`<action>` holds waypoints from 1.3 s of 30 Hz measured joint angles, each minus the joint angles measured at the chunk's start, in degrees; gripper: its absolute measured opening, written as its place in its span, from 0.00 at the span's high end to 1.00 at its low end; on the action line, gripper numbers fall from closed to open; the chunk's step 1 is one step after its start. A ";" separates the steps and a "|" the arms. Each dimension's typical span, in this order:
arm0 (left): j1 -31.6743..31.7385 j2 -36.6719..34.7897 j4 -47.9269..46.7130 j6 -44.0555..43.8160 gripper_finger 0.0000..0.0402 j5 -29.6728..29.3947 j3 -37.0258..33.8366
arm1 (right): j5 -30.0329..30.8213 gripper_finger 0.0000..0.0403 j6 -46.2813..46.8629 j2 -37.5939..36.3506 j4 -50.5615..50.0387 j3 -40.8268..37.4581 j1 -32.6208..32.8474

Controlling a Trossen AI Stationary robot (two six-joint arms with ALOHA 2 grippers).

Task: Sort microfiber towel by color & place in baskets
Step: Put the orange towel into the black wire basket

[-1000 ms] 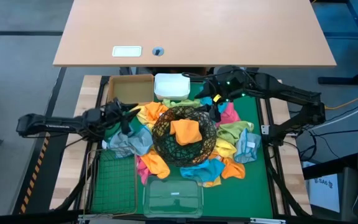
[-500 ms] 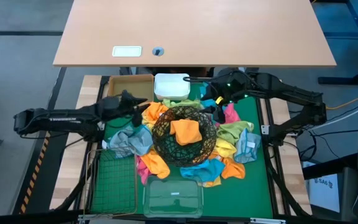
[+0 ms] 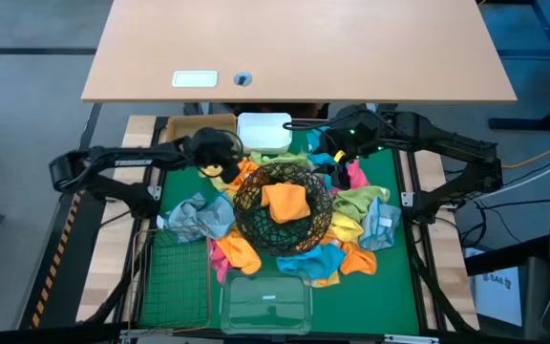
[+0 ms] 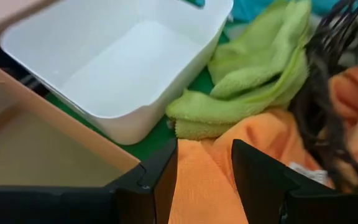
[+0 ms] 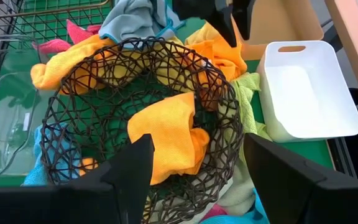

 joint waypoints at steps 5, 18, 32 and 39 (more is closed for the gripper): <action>1.11 3.50 0.02 2.30 0.64 0.29 0.73 | -0.03 0.38 0.00 0.04 -0.03 0.00 0.00; 1.24 5.10 -2.40 4.57 0.71 2.41 0.74 | -0.10 0.38 0.00 0.09 -0.05 0.00 0.00; 1.24 0.25 -5.21 4.62 0.99 2.65 3.29 | -4.31 0.38 -0.75 -2.20 0.07 -0.02 0.00; 0.31 -4.62 -5.08 4.51 1.00 3.39 11.96 | -3.81 0.38 -2.78 -7.90 0.74 -3.15 0.00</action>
